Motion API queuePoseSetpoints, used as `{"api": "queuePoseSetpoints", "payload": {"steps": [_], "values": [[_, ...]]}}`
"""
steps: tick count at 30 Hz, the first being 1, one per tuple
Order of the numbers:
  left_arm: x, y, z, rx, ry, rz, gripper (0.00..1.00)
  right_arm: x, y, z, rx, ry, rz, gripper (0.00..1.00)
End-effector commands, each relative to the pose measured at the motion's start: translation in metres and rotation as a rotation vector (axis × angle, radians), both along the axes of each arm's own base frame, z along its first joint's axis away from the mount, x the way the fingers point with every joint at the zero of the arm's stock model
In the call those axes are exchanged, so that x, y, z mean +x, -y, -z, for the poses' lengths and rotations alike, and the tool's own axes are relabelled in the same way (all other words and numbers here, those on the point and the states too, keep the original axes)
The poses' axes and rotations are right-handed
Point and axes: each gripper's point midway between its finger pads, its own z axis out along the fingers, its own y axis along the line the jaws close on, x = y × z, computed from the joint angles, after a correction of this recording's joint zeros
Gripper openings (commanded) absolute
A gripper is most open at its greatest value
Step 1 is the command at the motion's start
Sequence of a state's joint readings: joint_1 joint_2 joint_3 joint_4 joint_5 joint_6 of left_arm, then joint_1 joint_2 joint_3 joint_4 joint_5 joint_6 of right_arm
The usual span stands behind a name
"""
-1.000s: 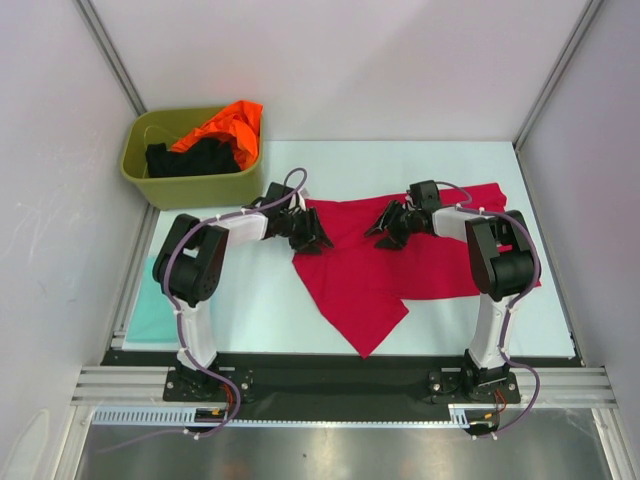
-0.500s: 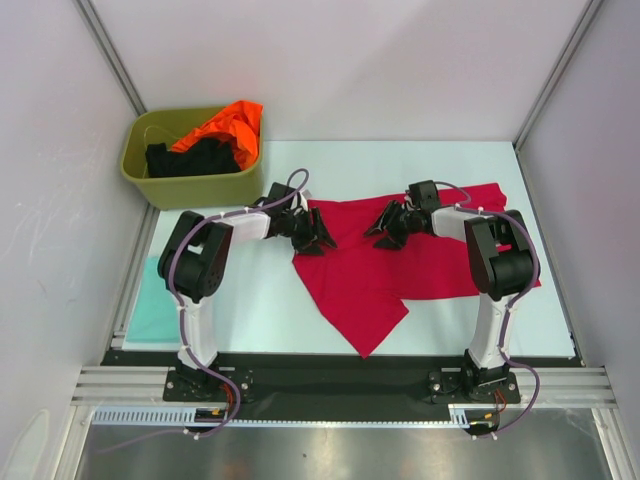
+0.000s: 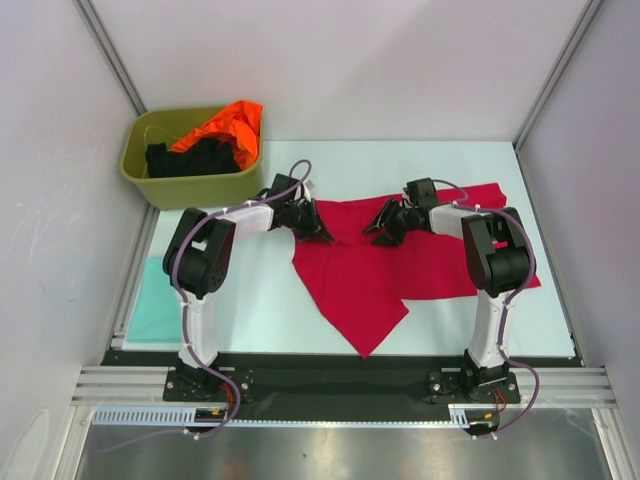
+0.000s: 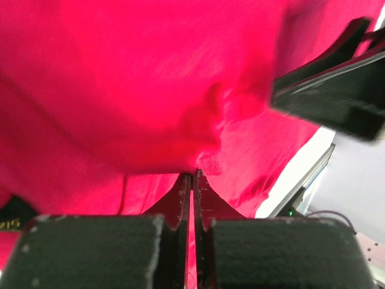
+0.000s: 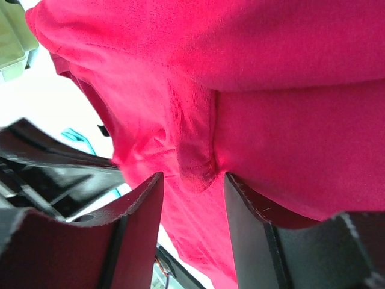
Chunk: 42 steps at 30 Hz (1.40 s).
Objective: Fold and stack the t-shirts
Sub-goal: Fold the tshirt
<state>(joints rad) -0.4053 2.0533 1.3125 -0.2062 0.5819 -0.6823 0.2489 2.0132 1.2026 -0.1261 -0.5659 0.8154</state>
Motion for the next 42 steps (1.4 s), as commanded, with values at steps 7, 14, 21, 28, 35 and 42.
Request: {"api": "queuePoseSetpoints", "payload": {"steps": [7,14,21,28,35,42], "values": [[0.052,-0.002,-0.043,0.010,0.162,-0.054,0.00,0.004,-0.003,-0.005,0.004,0.016,-0.025,0.46],[0.053,-0.010,-0.033,0.001,0.131,-0.073,0.00,0.008,-0.007,-0.005,0.031,0.012,-0.016,0.40],[0.053,-0.008,-0.036,-0.005,0.132,-0.062,0.00,0.015,-0.010,-0.004,0.053,0.005,0.001,0.33],[0.042,-0.010,-0.036,-0.001,0.114,-0.047,0.00,0.012,-0.010,-0.018,0.035,0.024,-0.040,0.06],[0.009,-0.010,-0.035,-0.036,0.044,-0.035,0.00,0.002,0.003,-0.039,-0.003,0.053,-0.180,0.00],[-0.021,-0.015,-0.045,-0.034,0.035,-0.023,0.00,-0.006,0.010,-0.038,-0.015,0.036,-0.261,0.00]]}}
